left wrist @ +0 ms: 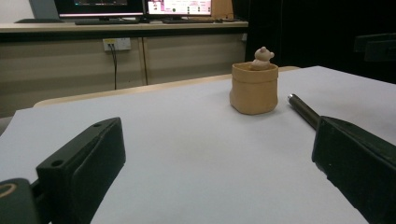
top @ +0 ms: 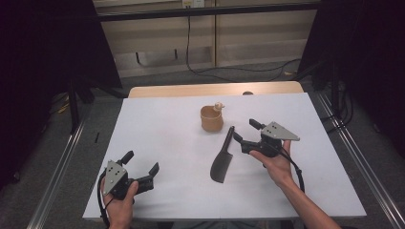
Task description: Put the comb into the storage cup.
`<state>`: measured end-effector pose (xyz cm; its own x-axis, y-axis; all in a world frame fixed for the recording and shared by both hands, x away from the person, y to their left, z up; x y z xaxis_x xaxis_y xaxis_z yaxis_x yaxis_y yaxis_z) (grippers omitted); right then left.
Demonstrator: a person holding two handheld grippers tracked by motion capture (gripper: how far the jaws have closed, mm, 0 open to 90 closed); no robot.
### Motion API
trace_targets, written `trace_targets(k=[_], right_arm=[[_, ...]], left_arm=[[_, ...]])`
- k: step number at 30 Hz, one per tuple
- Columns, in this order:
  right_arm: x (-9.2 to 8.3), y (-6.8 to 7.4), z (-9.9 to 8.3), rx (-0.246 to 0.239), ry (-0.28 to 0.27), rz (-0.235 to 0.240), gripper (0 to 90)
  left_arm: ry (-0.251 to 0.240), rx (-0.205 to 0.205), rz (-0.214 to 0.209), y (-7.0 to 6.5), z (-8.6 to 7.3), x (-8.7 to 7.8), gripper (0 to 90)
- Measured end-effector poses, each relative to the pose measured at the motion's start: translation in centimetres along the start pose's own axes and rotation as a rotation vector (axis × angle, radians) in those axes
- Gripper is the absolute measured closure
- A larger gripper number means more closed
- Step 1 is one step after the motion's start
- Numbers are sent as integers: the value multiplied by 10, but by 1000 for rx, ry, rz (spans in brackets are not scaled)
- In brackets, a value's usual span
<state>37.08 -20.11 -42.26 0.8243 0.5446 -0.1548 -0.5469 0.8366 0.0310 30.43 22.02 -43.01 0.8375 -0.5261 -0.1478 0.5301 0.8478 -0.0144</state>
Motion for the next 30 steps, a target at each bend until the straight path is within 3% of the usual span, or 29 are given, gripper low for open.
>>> trace_targets(k=[6, 11, 12, 13, 17, 18, 24, 30], right_arm=[[11, -2, 3, -9, 2, 8, 310], [19, -5, 3, -11, -12, 4, 510], [19, -5, 3, -11, -12, 4, 510], [19, -6, 3, -8, -25, -10, 589], [21, -11, 1, 3, -26, -3, 693], [23, -12, -1, 11, -18, 5, 767], [30, -14, -5, -5, 23, 33, 900], [40, -13, 3, -6, 56, 60, 900]], left_arm=[[1, 2, -4, 0, 0, 0, 28], [1, 3, -5, 1, 0, 0, 28], [2, 4, -5, 1, 0, 0, 28], [2, 5, -5, 1, 0, 0, 28], [3, 6, -3, 1, 0, 0, 28], [3, 6, -4, 1, 0, 0, 28], [6, 14, -5, 0, 0, 1, 28], [3, 14, -8, 0, 0, 1, 28]])
Point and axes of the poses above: each handheld gripper's, and its own axes: x roughly forward along the jaws, z roughly out of its top, y roughly to its left, the point moved 1 cm from there along x, roughly forward along the jaws, and after that the axes turned 1 degree about -y, right-handed, at the moved point
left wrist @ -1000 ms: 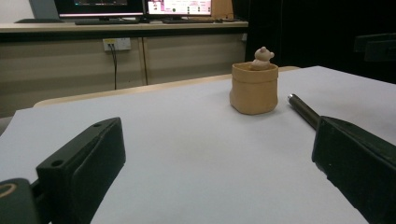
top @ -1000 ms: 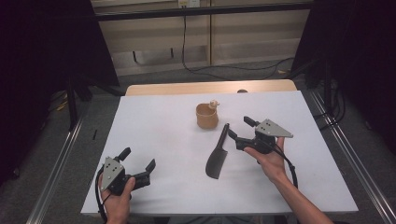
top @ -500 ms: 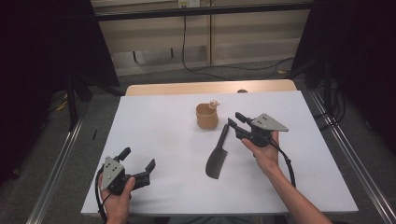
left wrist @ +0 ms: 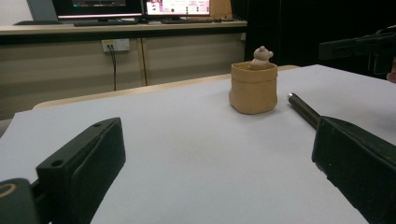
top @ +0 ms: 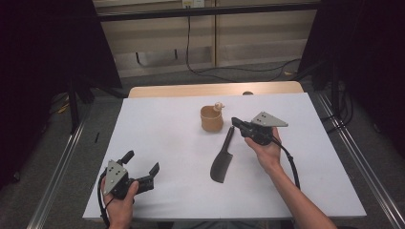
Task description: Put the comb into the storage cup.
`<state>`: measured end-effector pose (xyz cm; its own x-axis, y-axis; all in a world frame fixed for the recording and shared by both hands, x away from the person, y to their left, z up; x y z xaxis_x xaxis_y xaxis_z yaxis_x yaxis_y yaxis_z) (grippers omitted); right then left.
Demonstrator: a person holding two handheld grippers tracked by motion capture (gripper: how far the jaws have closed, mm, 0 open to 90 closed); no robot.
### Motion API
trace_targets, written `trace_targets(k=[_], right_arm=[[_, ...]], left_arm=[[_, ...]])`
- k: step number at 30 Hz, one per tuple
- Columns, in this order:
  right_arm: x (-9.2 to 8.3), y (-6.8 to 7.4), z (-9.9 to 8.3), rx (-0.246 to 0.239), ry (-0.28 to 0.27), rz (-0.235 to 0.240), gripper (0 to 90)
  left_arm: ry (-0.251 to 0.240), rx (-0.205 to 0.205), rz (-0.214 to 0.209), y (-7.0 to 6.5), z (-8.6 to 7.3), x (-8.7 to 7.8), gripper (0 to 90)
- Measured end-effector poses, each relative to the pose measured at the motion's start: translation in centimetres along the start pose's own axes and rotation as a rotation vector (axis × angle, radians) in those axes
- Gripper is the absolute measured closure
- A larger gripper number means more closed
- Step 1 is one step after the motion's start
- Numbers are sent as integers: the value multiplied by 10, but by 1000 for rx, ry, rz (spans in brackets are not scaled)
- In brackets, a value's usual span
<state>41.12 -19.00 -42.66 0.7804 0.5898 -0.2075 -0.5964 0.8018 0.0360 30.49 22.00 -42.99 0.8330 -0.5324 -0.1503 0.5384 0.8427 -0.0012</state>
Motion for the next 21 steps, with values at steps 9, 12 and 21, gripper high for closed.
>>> trace_targets(k=[9, 12, 21], right_arm=[[11, -5, 1, 32, 103, 23, 900], [13, -7, 3, 46, 168, 19, 900], [23, -10, 9, 66, 247, 40, 900]], left_arm=[[3, 2, 4, 1, 0, 0, 28], [6, 1, 0, 1, 0, 1, 28], [0, -7, 1, 1, 0, 0, 28]])
Point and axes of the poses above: each handheld gripper's, and its own axes: x roughly forward along the jaws, z roughly out of its top, y roughly to its left, the point moved 1 cm from there along x, roughly forward along the jaws, and after that the axes turned 1 degree about -y, right-handed, at the moved point
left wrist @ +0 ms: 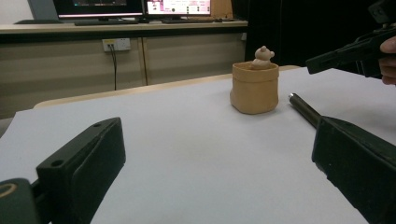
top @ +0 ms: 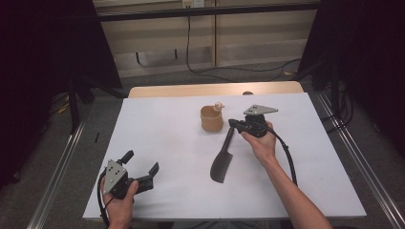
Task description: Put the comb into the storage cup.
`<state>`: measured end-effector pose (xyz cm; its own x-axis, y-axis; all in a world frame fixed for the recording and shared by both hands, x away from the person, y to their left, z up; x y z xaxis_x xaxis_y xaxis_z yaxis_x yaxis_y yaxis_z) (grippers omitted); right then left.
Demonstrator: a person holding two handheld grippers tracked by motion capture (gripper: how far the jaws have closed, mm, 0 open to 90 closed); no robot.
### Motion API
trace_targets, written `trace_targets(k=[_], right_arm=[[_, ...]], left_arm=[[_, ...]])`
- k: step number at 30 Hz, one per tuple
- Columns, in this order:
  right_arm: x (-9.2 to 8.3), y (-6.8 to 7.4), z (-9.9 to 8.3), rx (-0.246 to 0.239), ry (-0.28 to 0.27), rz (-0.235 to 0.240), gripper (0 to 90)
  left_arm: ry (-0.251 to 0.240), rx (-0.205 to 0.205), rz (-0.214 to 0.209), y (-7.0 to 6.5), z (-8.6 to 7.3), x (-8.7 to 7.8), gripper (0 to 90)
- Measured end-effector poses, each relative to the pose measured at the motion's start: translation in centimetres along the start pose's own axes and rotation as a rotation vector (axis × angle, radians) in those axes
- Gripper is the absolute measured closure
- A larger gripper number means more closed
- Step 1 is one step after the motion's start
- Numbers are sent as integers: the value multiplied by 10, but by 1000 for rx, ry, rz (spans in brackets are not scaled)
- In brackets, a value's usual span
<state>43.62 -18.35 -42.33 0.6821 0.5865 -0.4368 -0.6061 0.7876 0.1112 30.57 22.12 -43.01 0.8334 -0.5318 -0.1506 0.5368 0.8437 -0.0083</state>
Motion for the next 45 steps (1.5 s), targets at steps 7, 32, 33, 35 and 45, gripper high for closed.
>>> trace_targets(k=[7, 32, 33, 35, 45], right_arm=[[7, -3, -1, 5, 49, 6, 900], [31, -13, 0, -10, 216, -11, 900], [32, -13, 0, -10, 219, -8, 900], [34, -12, -1, -15, 227, -4, 900], [39, -13, -4, -33, 261, -13, 900]], left_arm=[[1, 3, 1, 0, 0, 0, 28], [4, 6, 0, 0, 0, 1, 28], [4, 5, 1, 1, 0, 1, 28], [4, 1, 0, 1, -1, 1, 28], [4, 2, -3, 1, -1, 1, 28]])
Point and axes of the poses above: each handheld gripper's, and its own axes: x roughly forward along the jaws, z roughly out of its top, y roughly to its left, the point moved 1 cm from there along x, roughly forward along the jaws, and after that the axes turned 1 degree about -y, right-handed, at the moved point
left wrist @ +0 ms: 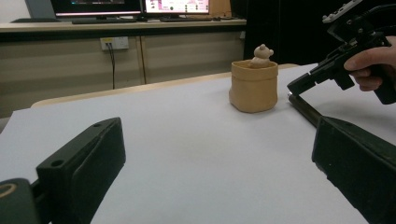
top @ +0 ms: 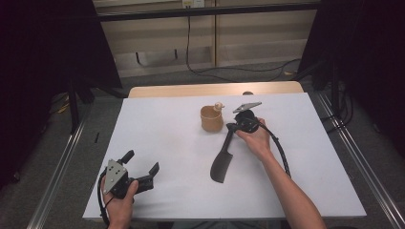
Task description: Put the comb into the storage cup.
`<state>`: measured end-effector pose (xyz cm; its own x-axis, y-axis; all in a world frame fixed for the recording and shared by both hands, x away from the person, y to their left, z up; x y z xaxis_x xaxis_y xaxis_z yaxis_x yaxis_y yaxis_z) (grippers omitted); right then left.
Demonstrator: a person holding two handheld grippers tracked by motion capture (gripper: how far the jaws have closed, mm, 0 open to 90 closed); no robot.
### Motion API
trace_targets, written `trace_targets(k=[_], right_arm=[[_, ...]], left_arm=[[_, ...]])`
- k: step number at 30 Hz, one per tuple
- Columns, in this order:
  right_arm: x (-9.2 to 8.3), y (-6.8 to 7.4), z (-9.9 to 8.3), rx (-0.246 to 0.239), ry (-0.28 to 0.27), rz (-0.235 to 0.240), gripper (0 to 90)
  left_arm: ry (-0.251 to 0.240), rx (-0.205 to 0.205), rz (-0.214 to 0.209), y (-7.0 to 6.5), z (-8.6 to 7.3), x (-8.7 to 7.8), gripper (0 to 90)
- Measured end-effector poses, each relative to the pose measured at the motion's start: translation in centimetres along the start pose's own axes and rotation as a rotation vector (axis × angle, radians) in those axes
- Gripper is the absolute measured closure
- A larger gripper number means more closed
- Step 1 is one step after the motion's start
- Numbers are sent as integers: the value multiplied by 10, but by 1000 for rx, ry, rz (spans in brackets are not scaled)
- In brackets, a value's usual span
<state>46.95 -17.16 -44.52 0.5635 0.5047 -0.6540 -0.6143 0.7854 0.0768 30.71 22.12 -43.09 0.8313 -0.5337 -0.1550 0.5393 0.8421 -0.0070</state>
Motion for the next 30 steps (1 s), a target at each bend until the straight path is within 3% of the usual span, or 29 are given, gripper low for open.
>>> trace_targets(k=[11, 30], right_arm=[[6, 0, -4, -17, 24, -5, 900], [10, 2, -5, -23, 3, 15, 900]], left_arm=[[1, 2, -3, 0, 0, -1, 28], [3, 3, -6, 1, 0, -1, 28]])
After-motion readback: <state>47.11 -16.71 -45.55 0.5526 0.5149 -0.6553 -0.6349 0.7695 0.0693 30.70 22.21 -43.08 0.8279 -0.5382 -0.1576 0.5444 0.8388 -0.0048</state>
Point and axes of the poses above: each handheld gripper's, and its own axes: x roughly forward along the jaws, z roughly out of its top, y roughly to its left, the point moved 1 cm from there along x, roughly forward along the jaws, and after that the axes turned 1 degree about -y, right-handed, at the moved point
